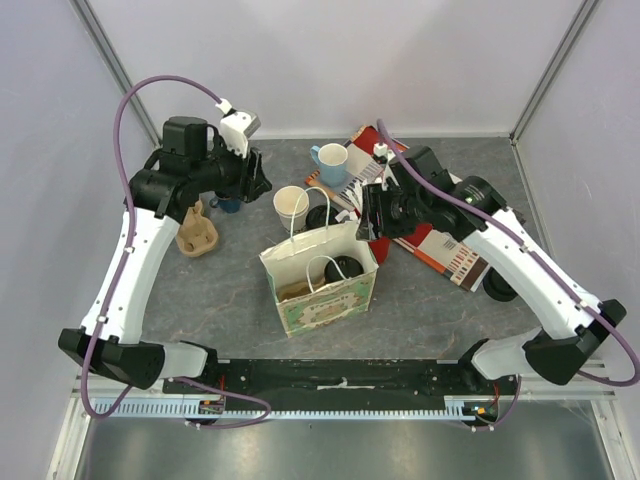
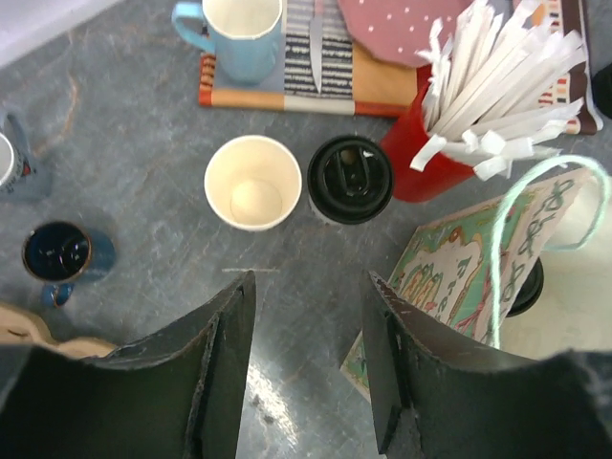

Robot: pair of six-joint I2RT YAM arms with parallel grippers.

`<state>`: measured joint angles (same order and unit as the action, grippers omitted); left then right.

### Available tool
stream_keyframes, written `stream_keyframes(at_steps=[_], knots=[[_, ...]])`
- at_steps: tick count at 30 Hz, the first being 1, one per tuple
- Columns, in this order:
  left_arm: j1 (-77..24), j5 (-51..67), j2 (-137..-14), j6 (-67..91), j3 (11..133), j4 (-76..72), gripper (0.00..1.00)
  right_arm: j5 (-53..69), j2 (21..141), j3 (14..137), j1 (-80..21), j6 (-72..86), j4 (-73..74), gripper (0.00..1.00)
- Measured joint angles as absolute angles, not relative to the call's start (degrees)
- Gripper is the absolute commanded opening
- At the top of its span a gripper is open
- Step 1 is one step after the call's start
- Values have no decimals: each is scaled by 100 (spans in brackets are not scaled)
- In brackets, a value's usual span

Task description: Pack the takeout coffee

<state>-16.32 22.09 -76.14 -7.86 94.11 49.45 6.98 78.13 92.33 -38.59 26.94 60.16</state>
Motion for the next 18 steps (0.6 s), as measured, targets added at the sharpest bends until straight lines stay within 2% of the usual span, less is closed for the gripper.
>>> stream_keyframes(at_steps=[3,7,12,18], knots=[[-1540,2200,-7614,-770,9198,4969,54,510,8066,9402,-4005,2735,6154,50],[-1518,2196,-7609,-775,9048,4963,54,373,8409,9583,-4165,2777,6213,29],[-1518,2255,-7592,-799,8868,4958,54,244,8455,9605,-4228,2877,6403,25],[-1518,2318,-7579,-849,8689,4960,54,23,8425,9616,-4226,3022,6632,14]])
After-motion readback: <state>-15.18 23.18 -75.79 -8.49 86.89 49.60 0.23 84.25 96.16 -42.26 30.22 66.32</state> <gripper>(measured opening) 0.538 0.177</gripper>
